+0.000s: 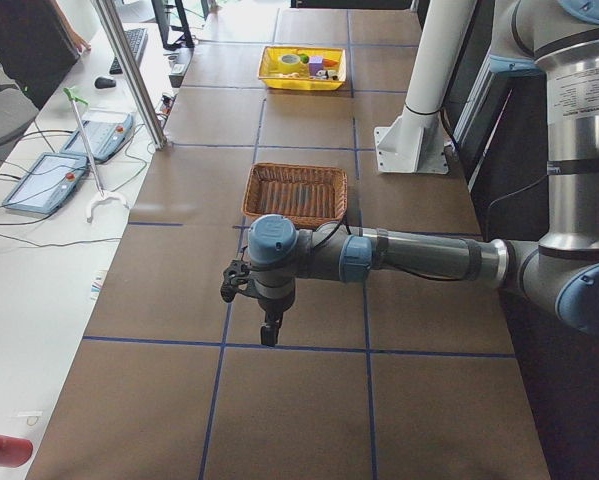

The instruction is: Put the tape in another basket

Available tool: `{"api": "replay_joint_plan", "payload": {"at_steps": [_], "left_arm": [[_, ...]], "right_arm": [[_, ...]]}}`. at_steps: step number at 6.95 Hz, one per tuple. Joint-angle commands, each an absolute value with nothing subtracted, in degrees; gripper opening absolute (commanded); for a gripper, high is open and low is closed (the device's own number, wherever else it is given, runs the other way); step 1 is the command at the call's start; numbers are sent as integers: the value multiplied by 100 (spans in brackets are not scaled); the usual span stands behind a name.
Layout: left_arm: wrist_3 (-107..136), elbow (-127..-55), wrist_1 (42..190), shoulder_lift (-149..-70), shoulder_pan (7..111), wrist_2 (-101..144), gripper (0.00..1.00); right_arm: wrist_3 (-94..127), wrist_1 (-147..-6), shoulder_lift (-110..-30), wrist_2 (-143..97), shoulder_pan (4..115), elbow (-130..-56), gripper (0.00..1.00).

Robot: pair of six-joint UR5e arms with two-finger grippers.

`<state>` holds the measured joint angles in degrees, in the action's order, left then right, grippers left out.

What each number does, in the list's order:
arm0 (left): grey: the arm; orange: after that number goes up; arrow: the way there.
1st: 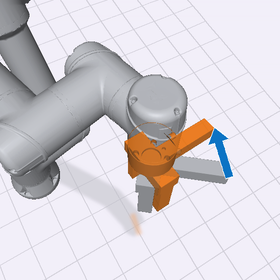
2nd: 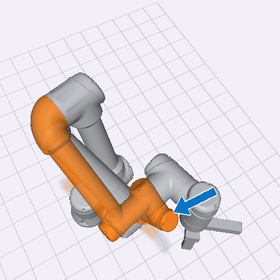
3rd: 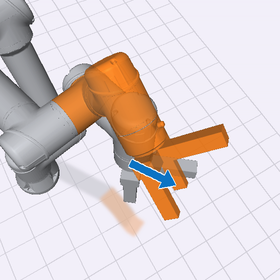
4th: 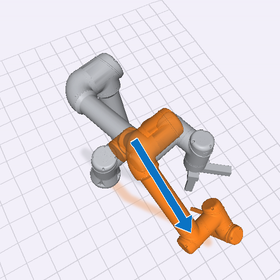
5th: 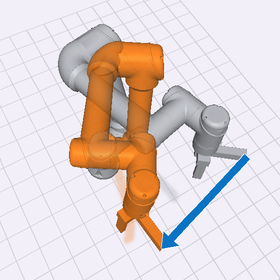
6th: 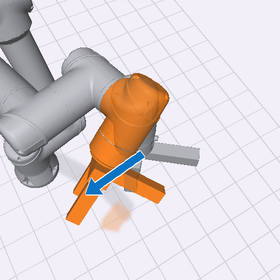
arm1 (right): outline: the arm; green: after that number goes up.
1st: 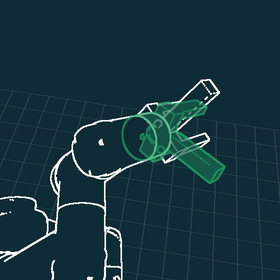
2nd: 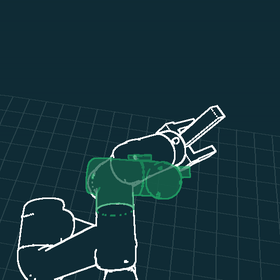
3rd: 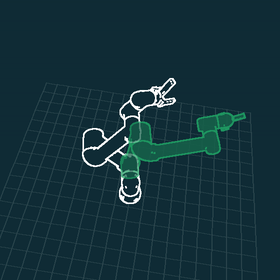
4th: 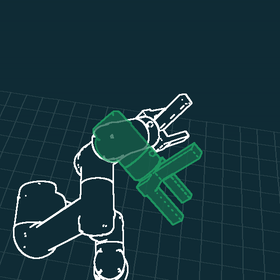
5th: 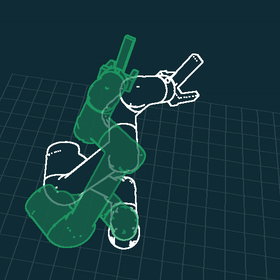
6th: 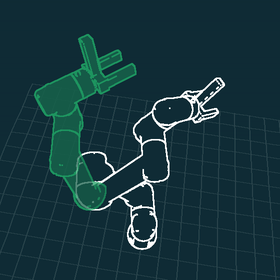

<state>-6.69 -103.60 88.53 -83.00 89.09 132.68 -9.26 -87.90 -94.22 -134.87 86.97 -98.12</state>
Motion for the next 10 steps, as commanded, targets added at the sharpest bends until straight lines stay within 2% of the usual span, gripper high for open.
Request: {"api": "replay_joint_plan", "payload": {"at_steps": [1,4,7,10], "left_arm": [[-659,-10415,8868,-8569,8903,13315,100],[-677,-10441,8877,-8578,8903,13324,100],[-677,-10459,8877,-8596,8903,13324,100],[-677,-10459,8877,-8604,8903,13324,100]], "right_arm": [[-469,-8414,-9177,-13544,8317,-10010,100],[578,-8016,-8623,-13160,7263,-9993,100],[782,-7754,-8350,-12955,6690,-9634,100],[1247,-6875,-8350,-12763,6329,-8992,100]]}}
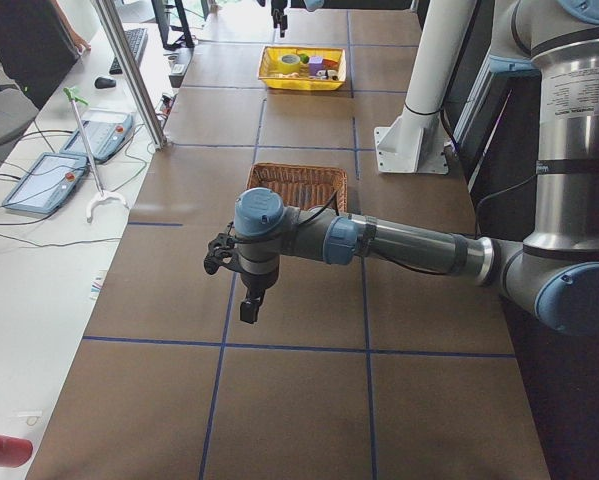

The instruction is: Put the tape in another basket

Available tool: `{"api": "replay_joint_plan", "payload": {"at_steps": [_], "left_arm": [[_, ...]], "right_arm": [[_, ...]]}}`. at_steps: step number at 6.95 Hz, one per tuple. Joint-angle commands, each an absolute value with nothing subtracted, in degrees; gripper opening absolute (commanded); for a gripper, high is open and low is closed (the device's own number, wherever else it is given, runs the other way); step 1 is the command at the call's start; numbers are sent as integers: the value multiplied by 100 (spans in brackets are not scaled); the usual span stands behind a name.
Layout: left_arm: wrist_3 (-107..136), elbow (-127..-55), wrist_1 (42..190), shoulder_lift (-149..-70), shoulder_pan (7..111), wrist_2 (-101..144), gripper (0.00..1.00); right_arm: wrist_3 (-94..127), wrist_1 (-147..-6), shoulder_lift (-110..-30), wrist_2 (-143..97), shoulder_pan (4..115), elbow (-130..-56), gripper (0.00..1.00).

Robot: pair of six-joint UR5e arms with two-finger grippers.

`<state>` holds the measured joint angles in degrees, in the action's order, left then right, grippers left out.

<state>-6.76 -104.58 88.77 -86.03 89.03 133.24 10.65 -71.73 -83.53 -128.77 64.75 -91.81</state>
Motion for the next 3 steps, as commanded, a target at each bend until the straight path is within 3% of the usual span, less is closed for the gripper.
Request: {"api": "replay_joint_plan", "payload": {"at_steps": [1,3], "left_arm": [[-677,-10459,8877,-8604,8903,13324,100],[-677,-10468,8877,-8604,8903,13324,100]], "right_arm": [[1248,-6864,-8358,-12753,6302,-8965,100],[1239,-6864,-8358,-12762,6135,-8799,99]]}}
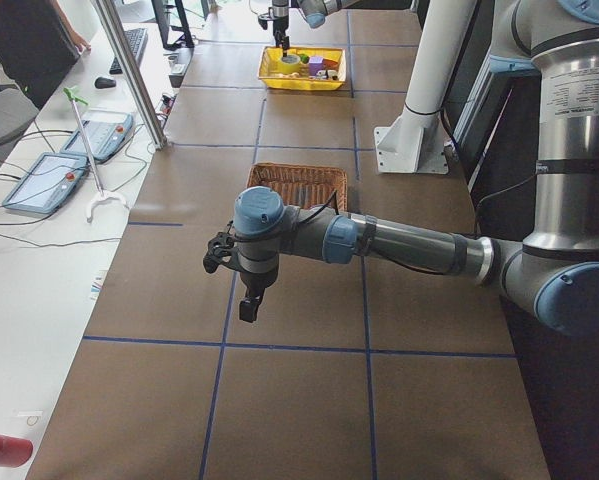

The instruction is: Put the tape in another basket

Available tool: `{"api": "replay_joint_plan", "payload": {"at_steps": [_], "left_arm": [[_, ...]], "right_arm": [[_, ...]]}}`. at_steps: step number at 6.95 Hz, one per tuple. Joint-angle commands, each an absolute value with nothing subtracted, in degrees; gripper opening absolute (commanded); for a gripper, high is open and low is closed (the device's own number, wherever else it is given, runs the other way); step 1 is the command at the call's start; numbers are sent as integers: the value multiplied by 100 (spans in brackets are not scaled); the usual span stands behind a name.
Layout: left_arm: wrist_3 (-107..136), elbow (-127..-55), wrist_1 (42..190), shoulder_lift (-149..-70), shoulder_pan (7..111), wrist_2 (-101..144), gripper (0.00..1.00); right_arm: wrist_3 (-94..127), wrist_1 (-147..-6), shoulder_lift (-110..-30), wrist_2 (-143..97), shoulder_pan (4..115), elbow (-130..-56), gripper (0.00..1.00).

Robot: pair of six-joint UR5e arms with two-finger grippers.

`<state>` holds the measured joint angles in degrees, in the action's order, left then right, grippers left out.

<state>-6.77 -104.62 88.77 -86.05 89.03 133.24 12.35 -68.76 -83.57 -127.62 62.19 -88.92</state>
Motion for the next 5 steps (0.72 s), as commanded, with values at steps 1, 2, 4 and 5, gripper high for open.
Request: {"api": "replay_joint_plan", "payload": {"at_steps": [1,2,4,5], "left_arm": [[-677,-10459,8877,-8604,8903,13324,100],[-677,-10459,8877,-8604,8903,13324,100],[-677,-10459,8877,-8604,8903,13324,100],[-677,-10468,8877,-8604,8903,13324,100]], "right_arm": [[1239,-6864,-8350,-12753,6065,-8772,99],[1231,-6864,-8350,-12753,6004,-8754,96],[1187,-6864,-8358,-12770,6012,-8763,28],[1134,-6856,-8350,-12788,6012,-8763,3]]}}
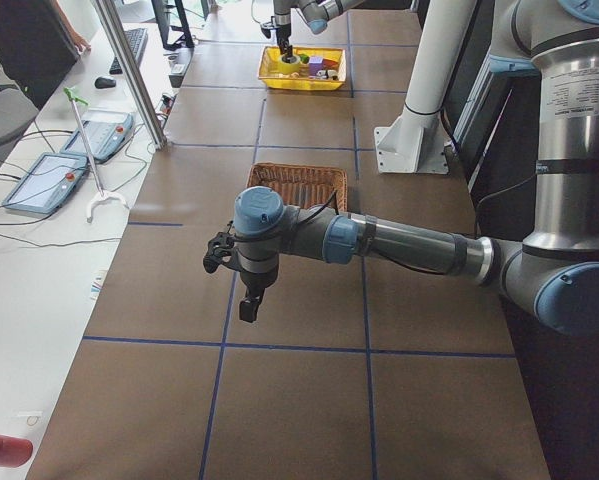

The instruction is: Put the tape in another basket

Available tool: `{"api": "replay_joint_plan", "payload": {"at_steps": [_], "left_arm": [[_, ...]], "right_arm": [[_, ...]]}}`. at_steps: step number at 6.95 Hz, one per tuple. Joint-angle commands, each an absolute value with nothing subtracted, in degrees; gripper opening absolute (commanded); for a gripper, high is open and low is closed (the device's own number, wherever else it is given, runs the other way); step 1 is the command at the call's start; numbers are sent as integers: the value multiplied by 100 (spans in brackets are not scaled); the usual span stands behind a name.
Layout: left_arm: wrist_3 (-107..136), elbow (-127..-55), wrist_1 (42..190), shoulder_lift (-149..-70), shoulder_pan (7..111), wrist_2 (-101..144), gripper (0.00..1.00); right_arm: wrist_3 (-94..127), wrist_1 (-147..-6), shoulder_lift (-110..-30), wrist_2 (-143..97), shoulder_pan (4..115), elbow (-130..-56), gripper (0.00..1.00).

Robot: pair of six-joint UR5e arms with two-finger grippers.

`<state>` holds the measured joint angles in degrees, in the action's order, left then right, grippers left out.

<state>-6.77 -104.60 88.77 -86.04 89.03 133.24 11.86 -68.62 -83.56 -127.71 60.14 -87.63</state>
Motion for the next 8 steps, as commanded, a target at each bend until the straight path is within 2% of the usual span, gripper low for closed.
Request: {"api": "replay_joint_plan", "payload": {"at_steps": [1,6,8], "left_arm": [[-677,-10468,8877,-8604,8903,13324,100],[-677,-10529,8877,-8666,8903,13324,100],[-520,-10774,8964,-8779,8903,13525,100]], "right_arm": [[1134,-6855,-8358,-12762,6020,-8763,1],[1308,-6899,-8350,-13112,6775,-9122,0],[2247,-6864,-8175,-13236,6785,-9464,0]]}}
